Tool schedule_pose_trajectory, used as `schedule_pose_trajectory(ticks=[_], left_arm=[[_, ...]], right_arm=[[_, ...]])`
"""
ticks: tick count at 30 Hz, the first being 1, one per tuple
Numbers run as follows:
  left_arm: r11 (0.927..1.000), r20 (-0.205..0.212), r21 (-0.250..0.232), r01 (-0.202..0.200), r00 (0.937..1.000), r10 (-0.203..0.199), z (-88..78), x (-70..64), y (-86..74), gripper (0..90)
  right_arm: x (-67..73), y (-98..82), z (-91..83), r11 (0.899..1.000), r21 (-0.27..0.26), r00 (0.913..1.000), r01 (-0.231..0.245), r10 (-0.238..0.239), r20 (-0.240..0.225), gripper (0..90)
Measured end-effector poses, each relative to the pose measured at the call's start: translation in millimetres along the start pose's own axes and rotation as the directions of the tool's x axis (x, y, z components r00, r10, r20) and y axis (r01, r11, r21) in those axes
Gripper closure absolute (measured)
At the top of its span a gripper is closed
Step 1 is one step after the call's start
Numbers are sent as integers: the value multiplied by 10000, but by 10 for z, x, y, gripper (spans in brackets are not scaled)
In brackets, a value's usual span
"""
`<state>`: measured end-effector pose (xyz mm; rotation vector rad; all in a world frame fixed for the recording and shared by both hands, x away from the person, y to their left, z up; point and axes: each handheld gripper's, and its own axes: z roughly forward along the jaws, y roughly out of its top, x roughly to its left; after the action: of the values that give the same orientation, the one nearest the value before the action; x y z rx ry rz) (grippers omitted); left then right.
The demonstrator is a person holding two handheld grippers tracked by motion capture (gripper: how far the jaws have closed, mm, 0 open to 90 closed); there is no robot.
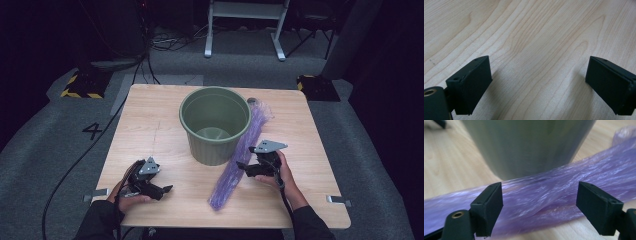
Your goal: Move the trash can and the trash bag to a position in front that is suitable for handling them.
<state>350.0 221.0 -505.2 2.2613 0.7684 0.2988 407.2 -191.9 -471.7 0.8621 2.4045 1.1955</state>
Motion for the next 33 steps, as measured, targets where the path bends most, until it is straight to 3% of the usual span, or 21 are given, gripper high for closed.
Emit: schedule_pose_trajectory(ticks=[2, 7, 13, 18, 25, 29, 33], left_arm=[[10000, 0, 1, -4, 10000, 4, 0, 0, 0, 62], [10000, -8, -5, 13, 10000, -13, 1, -1, 0, 62], [10000, -20, -2, -7, 10000, 7, 0, 0, 1, 62], [10000, -15, -7, 18, 10000, -18, 0, -3, -1, 63], [10000, -23, -4, -1, 10000, 1, 0, -2, 0, 63], [10000, -14, 3, 12, 10000, -12, -1, -3, -1, 63], [10000, -19, 1, -7, 10000, 7, -1, -1, 0, 62]], right_arm=[[-26, -11, 80, 9998, 199, 9997, -84, 80, 236, 210], [-35, -43, 215, 9979, 571, 9991, -318, 301, 298, 215], [-19, -84, 290, 9936, 943, 9980, -619, 630, -84, 209], [39, -96, 231, 9966, 821, 9999, 1, -12, 136, 212], [64, -140, 269, 9955, 950, 9997, 36, -12, -258, 248], [83, -144, 300, 9954, 957, 9995, 68, -40, -299, 321], [92, -143, 297, 9973, 719, 9994, 126, -101, -343, 556]])
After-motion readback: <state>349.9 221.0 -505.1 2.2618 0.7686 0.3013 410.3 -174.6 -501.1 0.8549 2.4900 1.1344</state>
